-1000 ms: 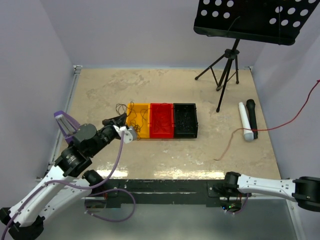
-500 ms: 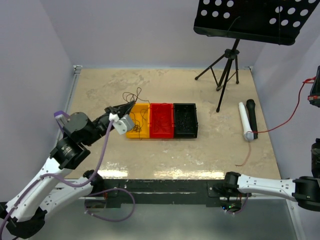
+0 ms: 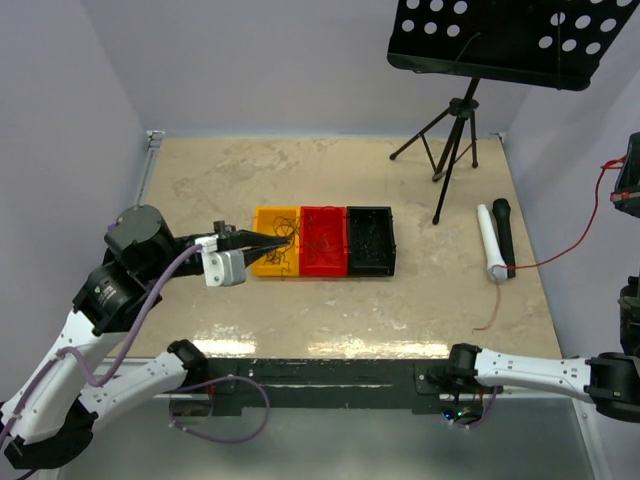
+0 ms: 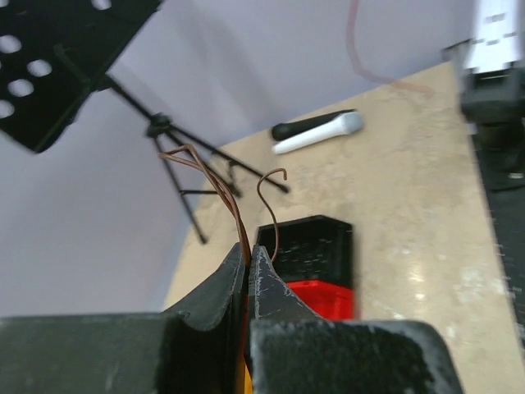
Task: Untangle the cables
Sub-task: Place the cable in the bin.
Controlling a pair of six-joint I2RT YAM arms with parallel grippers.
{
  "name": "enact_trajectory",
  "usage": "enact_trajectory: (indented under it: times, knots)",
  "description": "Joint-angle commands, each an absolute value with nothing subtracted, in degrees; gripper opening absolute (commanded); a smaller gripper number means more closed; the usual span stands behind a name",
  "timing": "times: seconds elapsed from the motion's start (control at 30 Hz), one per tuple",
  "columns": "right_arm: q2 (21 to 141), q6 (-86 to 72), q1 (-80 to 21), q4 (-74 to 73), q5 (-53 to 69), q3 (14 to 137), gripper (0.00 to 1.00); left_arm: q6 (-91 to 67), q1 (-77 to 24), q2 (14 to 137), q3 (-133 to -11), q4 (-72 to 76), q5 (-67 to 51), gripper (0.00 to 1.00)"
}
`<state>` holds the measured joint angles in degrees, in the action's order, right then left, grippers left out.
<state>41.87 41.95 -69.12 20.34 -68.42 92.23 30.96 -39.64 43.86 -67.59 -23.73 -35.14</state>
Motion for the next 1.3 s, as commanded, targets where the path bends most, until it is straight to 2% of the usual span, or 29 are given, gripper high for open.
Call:
enact_trajectory:
  times: [0.0,0.07,0.13,0.4,0.6,1.27]
  knots:
    - [40.7,41.2,-70.1,20.5,-69.3,92.1,0.00,30.2,-39.5,48.3,-76.5,-37.8,-56.6,0.00]
    - [40.7,41.1,-70.2,20.5,-69.6,92.1,0.00,31.7,-39.5,50.1,-78.1,-42.8,-60.6,0.00]
    - [40.6,41.0,-70.2,20.2,-69.9,92.0,0.00,29.7,-39.5,49.9,-79.2,-41.4,-60.4,0.00]
    - [41.0,39.6,-70.3,18.7,-70.4,92.5,0.00,27.4,-39.5,45.1,-80.9,-14.2,-43.5,0.00]
    - [41.0,37.5,-70.4,16.4,-70.6,92.9,0.00,36.8,-39.5,45.5,-83.5,-13.2,-38.6,0.00]
    - [40.8,36.0,-70.4,14.2,-70.3,92.5,0.00,40.9,-39.6,39.8,-59.0,-2.6,-27.5,0.00]
